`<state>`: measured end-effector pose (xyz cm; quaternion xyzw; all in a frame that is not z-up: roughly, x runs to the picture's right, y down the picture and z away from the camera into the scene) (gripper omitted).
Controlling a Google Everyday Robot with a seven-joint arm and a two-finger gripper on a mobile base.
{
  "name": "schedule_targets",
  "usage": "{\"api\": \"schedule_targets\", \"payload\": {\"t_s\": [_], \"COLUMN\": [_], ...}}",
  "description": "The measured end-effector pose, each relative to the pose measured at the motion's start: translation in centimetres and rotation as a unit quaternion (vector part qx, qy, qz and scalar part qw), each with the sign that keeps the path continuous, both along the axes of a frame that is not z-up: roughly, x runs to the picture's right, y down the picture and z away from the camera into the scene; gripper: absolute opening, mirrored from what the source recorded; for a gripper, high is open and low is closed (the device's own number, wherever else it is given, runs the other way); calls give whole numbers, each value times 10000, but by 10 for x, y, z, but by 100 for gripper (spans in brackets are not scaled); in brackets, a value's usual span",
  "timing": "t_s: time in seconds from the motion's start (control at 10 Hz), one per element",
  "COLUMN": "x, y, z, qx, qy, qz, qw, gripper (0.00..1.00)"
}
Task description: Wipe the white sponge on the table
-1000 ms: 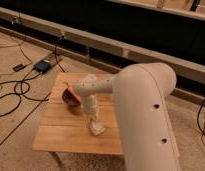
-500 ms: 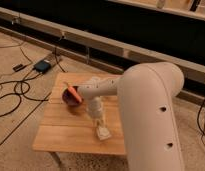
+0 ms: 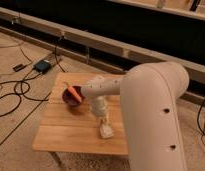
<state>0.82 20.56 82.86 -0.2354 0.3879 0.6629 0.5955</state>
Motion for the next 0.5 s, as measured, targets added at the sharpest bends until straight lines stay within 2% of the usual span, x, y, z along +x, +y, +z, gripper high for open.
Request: {"api": "schedule_targets", "payload": {"t_s": [0.4,0.5], "x": [1,1], "y": [0,0], "z": [0,0], "qx": [0,0], "qy": [8,8], "qz": [4,5], "qw": [10000,10000], "gripper": [45,58]}}
